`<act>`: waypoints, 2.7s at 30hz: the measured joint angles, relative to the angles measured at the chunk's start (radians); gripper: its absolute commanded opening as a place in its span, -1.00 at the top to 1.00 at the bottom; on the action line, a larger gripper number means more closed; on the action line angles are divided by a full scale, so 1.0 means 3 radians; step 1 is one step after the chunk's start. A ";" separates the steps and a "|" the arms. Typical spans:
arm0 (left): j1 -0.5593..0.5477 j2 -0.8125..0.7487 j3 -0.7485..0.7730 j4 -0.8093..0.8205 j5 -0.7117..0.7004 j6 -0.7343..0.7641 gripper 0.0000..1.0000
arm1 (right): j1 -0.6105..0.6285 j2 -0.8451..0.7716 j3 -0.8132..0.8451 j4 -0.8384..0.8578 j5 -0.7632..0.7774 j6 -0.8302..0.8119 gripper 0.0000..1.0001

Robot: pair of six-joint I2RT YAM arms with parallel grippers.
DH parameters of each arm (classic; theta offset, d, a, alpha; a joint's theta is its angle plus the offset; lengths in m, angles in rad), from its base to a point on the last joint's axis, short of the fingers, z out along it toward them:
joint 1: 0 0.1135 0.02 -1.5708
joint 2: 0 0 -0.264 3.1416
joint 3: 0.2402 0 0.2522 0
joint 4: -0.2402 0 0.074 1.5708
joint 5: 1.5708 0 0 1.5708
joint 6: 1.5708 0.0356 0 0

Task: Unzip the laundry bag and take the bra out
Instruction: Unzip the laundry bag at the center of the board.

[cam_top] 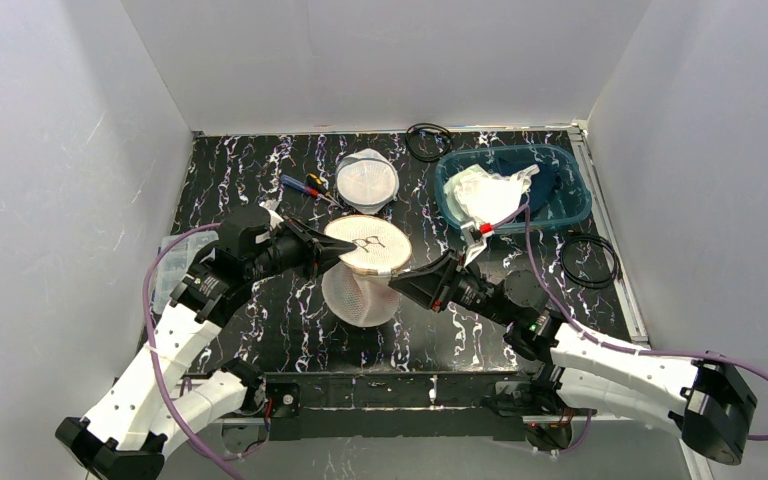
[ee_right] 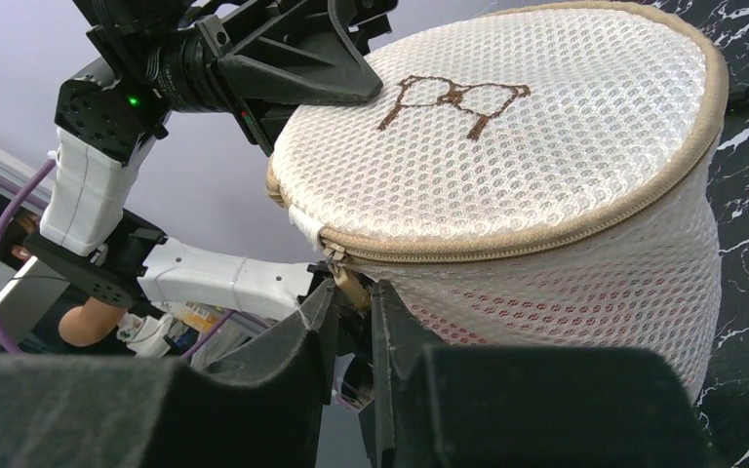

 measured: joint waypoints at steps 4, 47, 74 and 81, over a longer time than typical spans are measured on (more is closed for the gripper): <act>0.0000 -0.0004 -0.0038 0.0023 0.0001 -0.0001 1.00 | 0.0004 -0.0020 0.0000 -0.0013 0.0005 -0.0031 0.72; 0.0107 0.1906 -0.0009 0.0942 0.1116 0.1832 -0.49 | 0.0022 -0.0835 0.0286 -0.2912 0.0774 -0.1254 0.97; -0.0870 -0.0548 -0.1136 0.0120 -0.0495 0.0888 -0.46 | 0.1279 0.0295 -0.0161 -0.1200 0.1586 -0.0463 0.97; -0.0997 -0.0183 -0.1288 0.0445 -0.0715 0.0792 -0.30 | 0.1373 0.0389 -0.0159 -0.0994 0.1751 -0.0440 0.97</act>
